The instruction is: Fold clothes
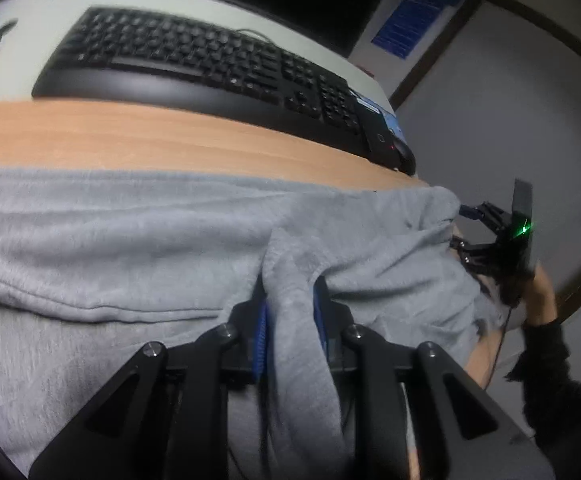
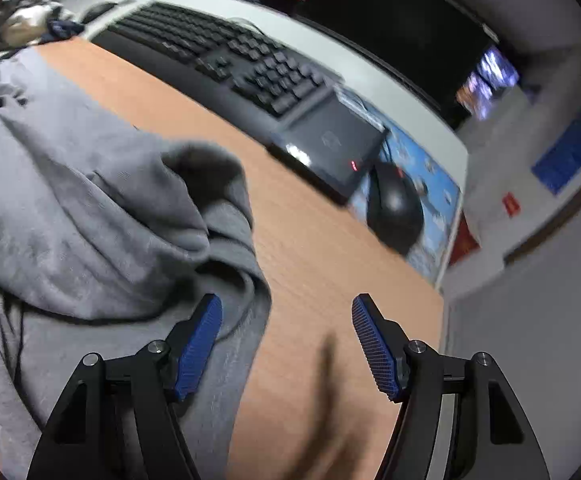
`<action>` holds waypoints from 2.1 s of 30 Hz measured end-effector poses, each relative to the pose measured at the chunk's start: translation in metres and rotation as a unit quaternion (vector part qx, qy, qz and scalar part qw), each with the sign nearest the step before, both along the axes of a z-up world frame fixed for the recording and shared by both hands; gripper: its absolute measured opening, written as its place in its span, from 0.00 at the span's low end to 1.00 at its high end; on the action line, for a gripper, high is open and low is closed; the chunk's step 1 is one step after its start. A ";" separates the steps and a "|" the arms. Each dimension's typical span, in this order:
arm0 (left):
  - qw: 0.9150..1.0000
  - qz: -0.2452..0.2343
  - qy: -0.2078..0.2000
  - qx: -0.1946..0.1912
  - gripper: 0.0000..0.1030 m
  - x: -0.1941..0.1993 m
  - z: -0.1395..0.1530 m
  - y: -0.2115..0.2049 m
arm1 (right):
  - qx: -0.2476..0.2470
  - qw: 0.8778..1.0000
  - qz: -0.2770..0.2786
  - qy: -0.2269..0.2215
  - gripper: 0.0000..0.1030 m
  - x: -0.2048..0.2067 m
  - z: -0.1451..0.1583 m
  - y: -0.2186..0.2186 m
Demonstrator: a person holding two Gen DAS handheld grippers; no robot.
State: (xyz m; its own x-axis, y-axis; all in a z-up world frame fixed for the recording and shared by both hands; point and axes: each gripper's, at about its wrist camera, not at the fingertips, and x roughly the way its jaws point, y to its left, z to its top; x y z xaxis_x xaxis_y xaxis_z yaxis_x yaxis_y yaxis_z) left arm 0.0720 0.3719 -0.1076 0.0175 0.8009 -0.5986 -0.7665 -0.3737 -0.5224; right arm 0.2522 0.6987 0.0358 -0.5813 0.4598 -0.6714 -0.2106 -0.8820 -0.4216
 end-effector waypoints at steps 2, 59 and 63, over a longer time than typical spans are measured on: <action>1.000 0.004 -0.024 0.009 0.19 -0.005 -0.003 -0.002 | 0.014 1.000 0.017 -0.009 0.67 -0.006 -0.004 -0.002; 0.998 -0.004 0.054 0.041 0.14 0.032 0.028 -0.059 | -0.205 0.970 0.001 0.133 0.79 0.025 0.042 0.000; 0.996 0.022 0.084 0.013 0.55 0.035 0.034 -0.073 | -0.282 0.948 0.098 0.113 0.79 0.007 0.019 -0.062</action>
